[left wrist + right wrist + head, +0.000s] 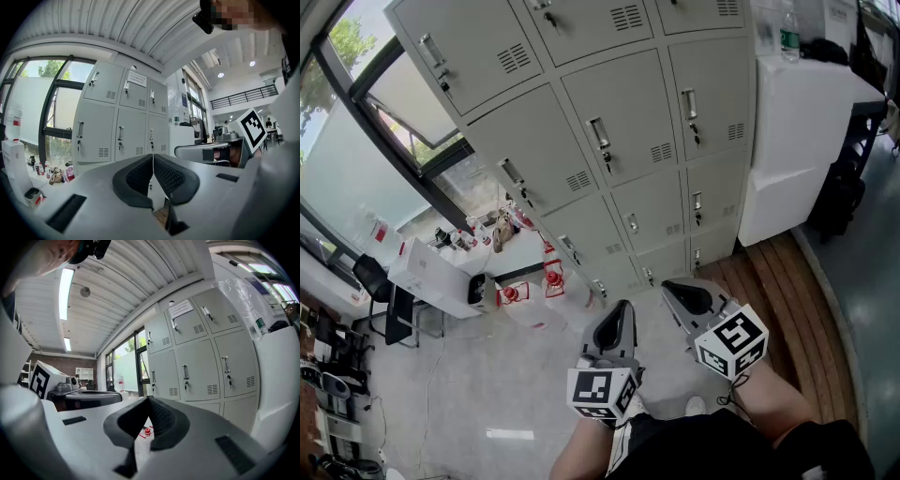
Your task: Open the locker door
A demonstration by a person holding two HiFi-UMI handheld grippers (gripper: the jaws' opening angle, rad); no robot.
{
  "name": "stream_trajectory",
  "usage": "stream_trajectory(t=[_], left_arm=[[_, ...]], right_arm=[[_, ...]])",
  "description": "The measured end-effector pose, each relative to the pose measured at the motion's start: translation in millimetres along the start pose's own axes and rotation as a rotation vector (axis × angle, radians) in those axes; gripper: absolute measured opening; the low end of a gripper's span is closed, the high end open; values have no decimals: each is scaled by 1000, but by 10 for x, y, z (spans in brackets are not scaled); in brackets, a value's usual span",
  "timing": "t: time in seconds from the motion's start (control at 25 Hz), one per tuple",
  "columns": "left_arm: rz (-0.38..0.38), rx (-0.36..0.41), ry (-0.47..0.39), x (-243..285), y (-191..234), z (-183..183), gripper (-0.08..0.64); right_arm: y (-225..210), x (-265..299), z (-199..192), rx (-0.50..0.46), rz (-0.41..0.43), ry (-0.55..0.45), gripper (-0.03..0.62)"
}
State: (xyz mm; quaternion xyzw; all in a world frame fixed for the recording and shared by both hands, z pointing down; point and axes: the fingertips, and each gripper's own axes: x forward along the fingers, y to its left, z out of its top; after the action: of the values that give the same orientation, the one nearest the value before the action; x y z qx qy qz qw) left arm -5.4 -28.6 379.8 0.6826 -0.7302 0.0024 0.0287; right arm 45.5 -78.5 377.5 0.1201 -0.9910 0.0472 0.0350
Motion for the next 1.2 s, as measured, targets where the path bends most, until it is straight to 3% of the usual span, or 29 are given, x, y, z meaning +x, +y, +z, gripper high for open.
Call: stream_trajectory(t=[0.56, 1.2], left_arm=[[7, -9, 5, -41, 170, -25, 20], [1, -24, -6, -94, 880, 45, 20]], right_arm=[[98, 167, 17, 10, 16, -20, 54], [346, 804, 102, 16, 2, -6, 54]])
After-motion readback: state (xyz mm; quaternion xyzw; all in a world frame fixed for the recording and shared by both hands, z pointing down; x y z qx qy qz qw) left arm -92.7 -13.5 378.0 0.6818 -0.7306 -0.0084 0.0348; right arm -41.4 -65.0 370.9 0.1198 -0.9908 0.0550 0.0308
